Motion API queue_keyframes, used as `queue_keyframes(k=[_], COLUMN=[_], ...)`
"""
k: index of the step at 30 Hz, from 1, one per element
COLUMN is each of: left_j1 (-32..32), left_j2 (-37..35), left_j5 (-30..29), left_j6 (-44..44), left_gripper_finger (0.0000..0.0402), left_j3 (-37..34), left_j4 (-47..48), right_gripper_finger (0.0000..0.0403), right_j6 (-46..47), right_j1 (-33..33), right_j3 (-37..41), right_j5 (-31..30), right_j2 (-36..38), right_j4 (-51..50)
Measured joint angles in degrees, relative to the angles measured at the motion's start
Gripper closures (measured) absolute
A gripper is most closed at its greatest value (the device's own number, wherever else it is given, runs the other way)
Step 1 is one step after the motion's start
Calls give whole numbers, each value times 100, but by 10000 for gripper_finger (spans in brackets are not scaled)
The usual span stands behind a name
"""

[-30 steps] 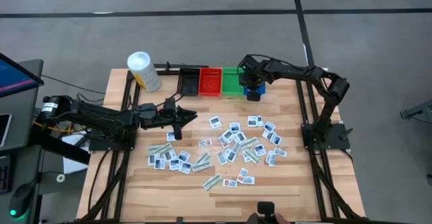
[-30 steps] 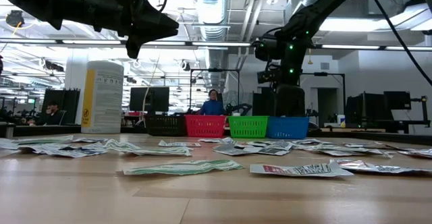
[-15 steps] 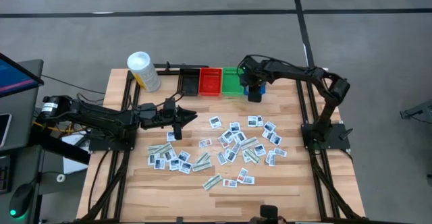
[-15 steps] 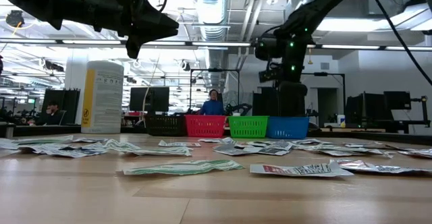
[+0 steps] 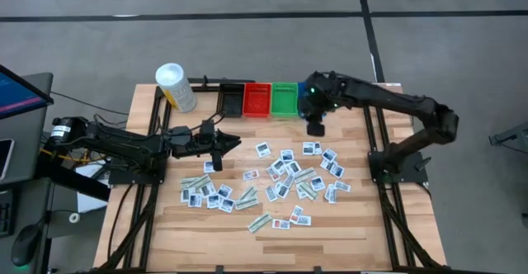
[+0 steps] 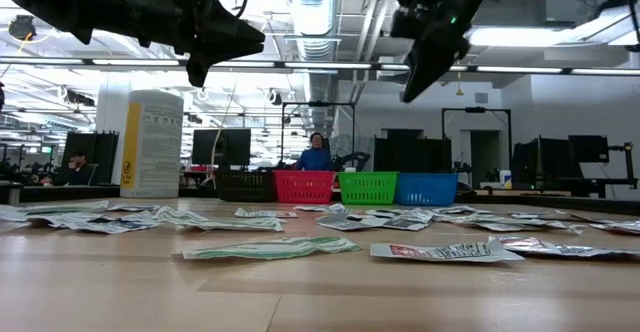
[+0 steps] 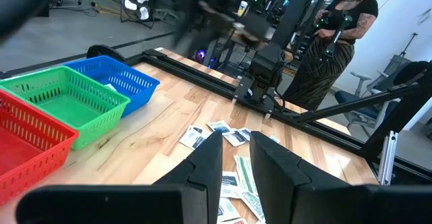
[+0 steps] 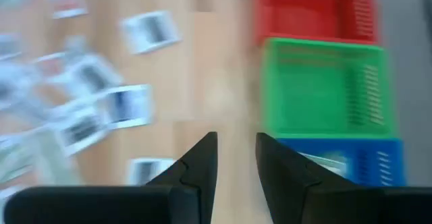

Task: Pick & Place First Aid Supplies
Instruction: Put the bandage pack into the blue bin

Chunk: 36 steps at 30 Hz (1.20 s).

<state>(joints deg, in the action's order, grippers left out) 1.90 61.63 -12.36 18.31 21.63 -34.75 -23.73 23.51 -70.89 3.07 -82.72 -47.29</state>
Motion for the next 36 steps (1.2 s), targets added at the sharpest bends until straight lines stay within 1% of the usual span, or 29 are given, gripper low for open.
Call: queue_keyframes(k=[4, 7, 11, 16, 18, 23, 27, 31, 36], left_j1=[0, 1, 1, 3, 25, 92, 174, 267, 342], left_j2=[0, 0, 0, 0, 0, 0, -2, -2, -2], left_j5=[-1, 0, 7, 70, 66, 68, 68, 59, 60], left_j6=[0, 0, 0, 20, 20, 20, 20, 41, 168], left_gripper_finger=[325, 325, 325, 325, 325, 325, 325, 325, 325], left_j3=[0, 0, 0, 0, 0, 0, 0, 0, 0], left_j4=[0, 1, -1, 1, -1, 0, -8, -17, -17], right_gripper_finger=[307, 308, 308, 308, 308, 308, 308, 308, 308], right_j6=[-26, -34, 92, 699, 1010, 1648, 2043, 2229, 2043], right_j1=[-494, -936, -1539, -2146, -2383, -3041, -3570, -4037, -4455], right_j3=[0, 39, 426, 1090, 1328, 1842, 1997, 2119, 2320], right_j5=[449, 570, 593, 589, 548, 270, -17, -34, -76], right_j2=[105, 101, 107, 214, 249, 291, 166, 72, -18], right_j4=[-631, -1093, -1166, -847, -562, 285, 580, 891, 1064])
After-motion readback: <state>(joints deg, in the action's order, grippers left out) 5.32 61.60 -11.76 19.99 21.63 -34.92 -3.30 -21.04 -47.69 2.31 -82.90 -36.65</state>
